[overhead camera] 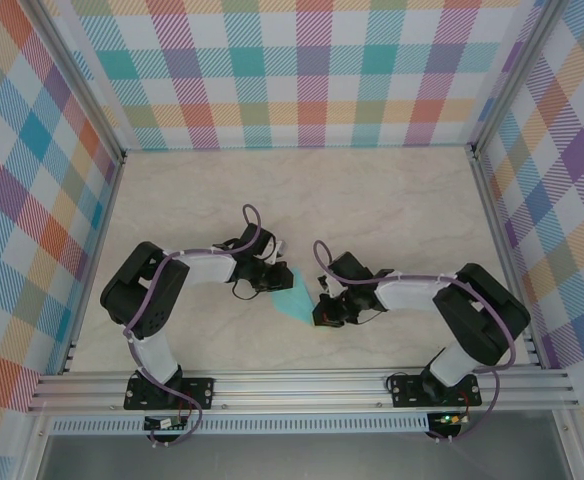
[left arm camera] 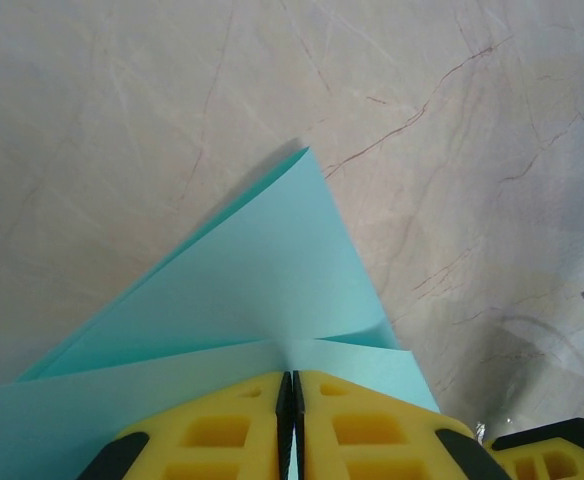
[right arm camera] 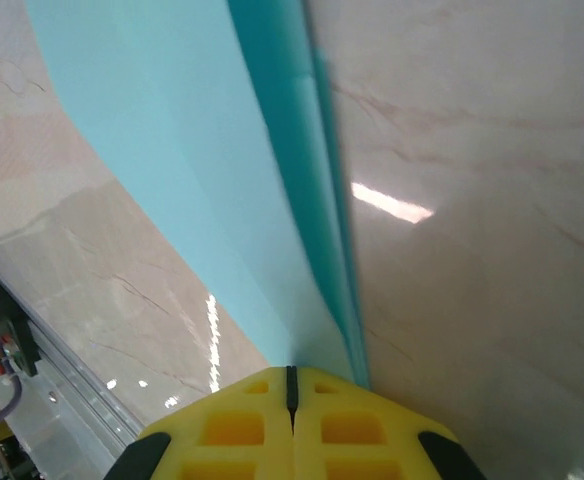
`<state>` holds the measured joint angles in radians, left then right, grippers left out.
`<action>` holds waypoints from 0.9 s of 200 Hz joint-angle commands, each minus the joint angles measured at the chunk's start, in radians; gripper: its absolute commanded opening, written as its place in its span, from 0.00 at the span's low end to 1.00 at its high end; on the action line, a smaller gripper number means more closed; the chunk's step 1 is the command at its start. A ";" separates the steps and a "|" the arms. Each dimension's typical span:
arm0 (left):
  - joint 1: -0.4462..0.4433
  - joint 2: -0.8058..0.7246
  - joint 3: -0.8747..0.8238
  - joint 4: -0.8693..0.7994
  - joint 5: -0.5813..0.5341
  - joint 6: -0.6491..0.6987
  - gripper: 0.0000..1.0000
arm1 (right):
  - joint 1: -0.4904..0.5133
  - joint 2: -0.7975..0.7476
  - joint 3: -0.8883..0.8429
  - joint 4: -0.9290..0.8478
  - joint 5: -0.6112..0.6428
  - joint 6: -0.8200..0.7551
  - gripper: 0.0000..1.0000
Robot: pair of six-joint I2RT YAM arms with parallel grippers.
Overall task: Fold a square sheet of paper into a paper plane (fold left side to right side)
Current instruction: Fourth fold the wing at the center of the table.
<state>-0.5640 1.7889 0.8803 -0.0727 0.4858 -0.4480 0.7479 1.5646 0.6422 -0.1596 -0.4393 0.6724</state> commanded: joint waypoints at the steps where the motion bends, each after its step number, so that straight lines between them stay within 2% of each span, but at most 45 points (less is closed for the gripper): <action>1: 0.018 0.028 -0.041 -0.012 -0.074 0.010 0.13 | -0.005 -0.071 0.011 -0.166 0.040 -0.010 0.03; 31: 0.018 0.012 -0.064 0.005 -0.064 -0.001 0.13 | 0.007 -0.111 0.094 -0.176 0.072 0.040 0.01; 54: 0.017 0.012 -0.071 0.013 -0.062 -0.004 0.13 | 0.035 -0.075 0.160 -0.146 0.099 0.075 0.00; 125: 0.017 0.009 -0.074 0.020 -0.059 -0.007 0.12 | 0.080 0.123 0.221 0.070 0.140 0.232 0.00; 180: 0.017 0.003 -0.073 0.012 -0.060 -0.004 0.12 | 0.091 0.167 0.244 0.100 0.171 0.244 0.00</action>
<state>-0.5598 1.7771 0.8417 -0.0109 0.4965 -0.4553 0.8333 1.7111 0.8539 -0.1040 -0.2863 0.8913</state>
